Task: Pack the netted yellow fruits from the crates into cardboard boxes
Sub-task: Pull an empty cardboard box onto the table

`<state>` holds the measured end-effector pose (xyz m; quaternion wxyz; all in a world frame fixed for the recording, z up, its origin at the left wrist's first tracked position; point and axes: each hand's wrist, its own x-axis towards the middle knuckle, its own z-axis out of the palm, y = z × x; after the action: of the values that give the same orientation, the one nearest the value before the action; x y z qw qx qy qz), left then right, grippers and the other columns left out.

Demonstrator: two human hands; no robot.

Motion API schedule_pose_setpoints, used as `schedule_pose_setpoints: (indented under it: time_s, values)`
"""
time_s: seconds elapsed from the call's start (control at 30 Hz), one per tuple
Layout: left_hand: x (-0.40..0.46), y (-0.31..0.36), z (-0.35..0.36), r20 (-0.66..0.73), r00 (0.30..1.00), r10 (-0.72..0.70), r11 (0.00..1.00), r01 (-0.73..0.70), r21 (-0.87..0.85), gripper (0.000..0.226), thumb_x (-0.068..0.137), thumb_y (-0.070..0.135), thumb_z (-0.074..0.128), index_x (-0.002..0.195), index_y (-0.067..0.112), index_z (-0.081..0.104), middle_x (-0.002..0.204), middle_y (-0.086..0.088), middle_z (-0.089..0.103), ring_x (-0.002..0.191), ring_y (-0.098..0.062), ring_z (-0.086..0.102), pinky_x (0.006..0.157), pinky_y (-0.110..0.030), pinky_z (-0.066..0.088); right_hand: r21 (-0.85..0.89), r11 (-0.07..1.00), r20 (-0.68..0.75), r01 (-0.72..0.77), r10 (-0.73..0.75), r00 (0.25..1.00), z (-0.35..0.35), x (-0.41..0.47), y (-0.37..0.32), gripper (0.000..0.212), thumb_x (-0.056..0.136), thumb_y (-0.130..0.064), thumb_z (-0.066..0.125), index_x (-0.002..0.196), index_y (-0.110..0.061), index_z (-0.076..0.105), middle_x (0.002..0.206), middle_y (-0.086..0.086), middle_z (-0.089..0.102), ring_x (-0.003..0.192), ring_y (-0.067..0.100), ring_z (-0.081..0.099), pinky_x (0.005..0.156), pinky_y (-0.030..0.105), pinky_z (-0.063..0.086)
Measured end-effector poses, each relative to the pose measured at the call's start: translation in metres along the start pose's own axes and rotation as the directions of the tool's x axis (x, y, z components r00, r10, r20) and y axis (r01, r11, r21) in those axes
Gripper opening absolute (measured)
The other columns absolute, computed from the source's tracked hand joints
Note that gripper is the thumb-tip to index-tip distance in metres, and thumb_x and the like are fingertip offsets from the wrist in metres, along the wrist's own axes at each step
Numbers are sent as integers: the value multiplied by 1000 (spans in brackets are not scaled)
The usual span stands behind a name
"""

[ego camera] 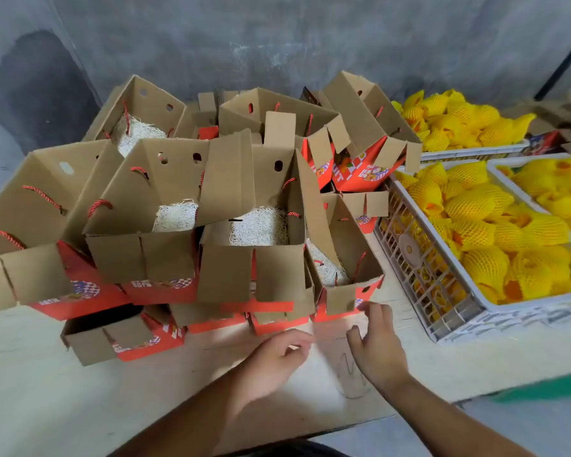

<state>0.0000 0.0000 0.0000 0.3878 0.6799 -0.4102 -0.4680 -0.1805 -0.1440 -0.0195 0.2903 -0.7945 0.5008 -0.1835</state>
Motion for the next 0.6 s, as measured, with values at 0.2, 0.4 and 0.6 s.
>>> schedule_pose_setpoints:
  time_s: [0.2, 0.4, 0.6]
  values:
    - [61, 41, 22, -79, 996, 46, 999, -48, -19, 33, 102, 10, 56, 125, 33, 59, 123, 8, 65, 110, 3, 61, 96, -12, 42, -266, 937, 371, 225, -115, 922, -10, 68, -38, 47, 94, -39, 56, 135, -17, 49, 129, 5, 42, 109, 32, 60, 87, 44, 54]
    - [82, 32, 24, -138, 988, 63, 998, -65, -11, 40, 103, 10, 55, 139, 27, 50, 142, 3, 56, 134, -8, 51, 111, -17, 36, -341, 939, 253, 33, 58, 966, -56, 57, 18, 55, 78, -63, 26, 108, -26, 53, 100, -4, 37, 101, 26, 49, 83, 34, 39]
    - [88, 34, 28, -341, 933, 112, 994, -109, 29, 26, 103, 33, 53, 124, 20, 60, 117, 11, 65, 114, -11, 61, 91, -24, 46, -320, 924, 303, 207, -107, 947, -127, 31, 100, 39, 83, -58, 34, 96, -25, 51, 99, -4, 44, 96, 17, 44, 84, 35, 44]
